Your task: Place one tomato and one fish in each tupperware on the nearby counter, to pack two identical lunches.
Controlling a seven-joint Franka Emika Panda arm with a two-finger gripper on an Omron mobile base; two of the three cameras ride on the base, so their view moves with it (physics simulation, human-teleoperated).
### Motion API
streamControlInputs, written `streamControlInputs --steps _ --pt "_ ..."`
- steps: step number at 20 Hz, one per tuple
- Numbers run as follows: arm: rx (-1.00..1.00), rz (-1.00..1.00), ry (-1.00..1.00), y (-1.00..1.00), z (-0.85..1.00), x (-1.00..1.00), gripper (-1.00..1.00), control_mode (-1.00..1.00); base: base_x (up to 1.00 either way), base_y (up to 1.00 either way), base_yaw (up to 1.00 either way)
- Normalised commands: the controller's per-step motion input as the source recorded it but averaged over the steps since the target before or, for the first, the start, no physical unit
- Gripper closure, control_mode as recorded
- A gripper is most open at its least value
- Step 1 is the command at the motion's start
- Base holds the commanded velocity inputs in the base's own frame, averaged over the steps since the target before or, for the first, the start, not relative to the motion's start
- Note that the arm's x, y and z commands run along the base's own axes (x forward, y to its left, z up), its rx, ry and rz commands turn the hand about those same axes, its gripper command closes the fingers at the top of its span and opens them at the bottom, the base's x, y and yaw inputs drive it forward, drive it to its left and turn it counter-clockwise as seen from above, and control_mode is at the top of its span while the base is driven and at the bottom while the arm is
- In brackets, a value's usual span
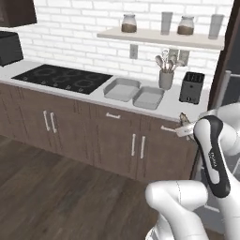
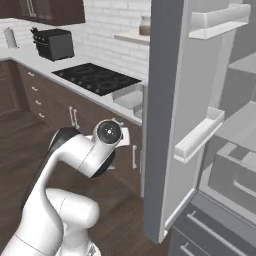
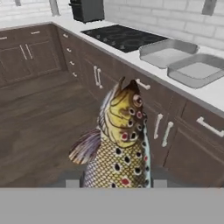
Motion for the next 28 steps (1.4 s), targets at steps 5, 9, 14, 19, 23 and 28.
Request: streamControlInputs --steps 5,9,14,19,23,28 --pt "0.0 0.0 0.0 0.0 0.0 0.0 1.0 1.0 0.77 1.0 0.32" --pt "0.0 0.0 0.0 0.0 0.0 0.0 1.0 1.0 1.0 1.0 0.01" --pt "0.0 0.0 0.0 0.0 0.0 0.0 1.0 1.0 1.0 0.89 -0.19" --pt "0.0 0.0 0.0 0.0 0.0 0.0 1.0 1.0 1.0 0.67 0.27" --pt "0.0 0.0 0.0 0.0 0.0 0.0 1.0 1.0 1.0 0.3 0.54" --pt "0.0 0.0 0.0 0.0 0.0 0.0 1.0 1.0 1.0 0.2 0.32"
